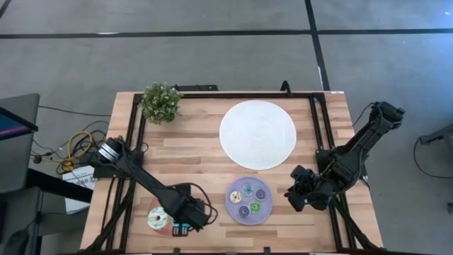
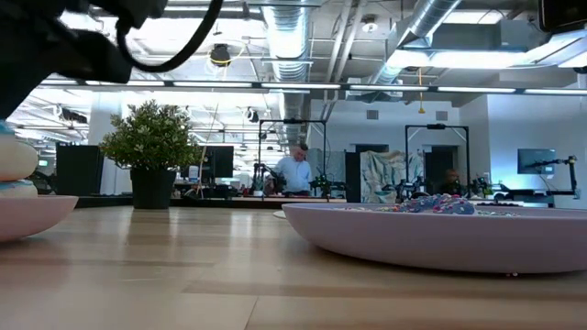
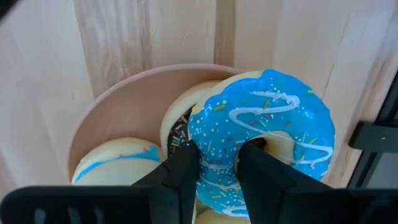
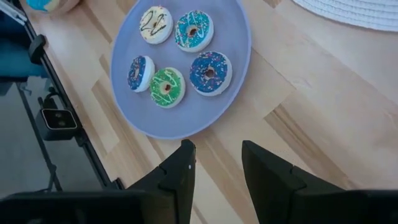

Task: Pick & Place donuts
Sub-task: Put the big light blue donut on the pink plate

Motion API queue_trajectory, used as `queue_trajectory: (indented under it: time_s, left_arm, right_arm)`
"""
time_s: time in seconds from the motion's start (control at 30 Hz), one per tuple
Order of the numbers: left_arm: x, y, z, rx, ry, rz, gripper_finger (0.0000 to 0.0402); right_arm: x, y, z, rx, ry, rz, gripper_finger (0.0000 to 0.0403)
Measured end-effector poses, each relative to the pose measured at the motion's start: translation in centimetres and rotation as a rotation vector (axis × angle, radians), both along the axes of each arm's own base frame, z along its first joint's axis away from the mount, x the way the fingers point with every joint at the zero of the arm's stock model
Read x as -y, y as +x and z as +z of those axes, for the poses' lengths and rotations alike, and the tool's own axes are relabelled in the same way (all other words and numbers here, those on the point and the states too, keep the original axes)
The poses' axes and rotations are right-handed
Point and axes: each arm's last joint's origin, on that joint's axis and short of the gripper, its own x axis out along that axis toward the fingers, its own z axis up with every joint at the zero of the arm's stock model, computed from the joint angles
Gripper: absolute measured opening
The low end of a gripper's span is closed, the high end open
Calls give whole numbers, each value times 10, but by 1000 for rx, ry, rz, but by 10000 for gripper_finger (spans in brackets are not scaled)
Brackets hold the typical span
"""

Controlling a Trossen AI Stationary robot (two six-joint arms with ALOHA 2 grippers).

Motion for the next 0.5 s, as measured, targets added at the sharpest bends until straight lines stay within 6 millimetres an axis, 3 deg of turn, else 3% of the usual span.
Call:
queue_trajectory:
  time_s: [0.5]
  left_arm:
    - [-3,-4,-3,-11,-8,-129,98]
  right_arm:
    - [-2,2,2,25,27,-2,123]
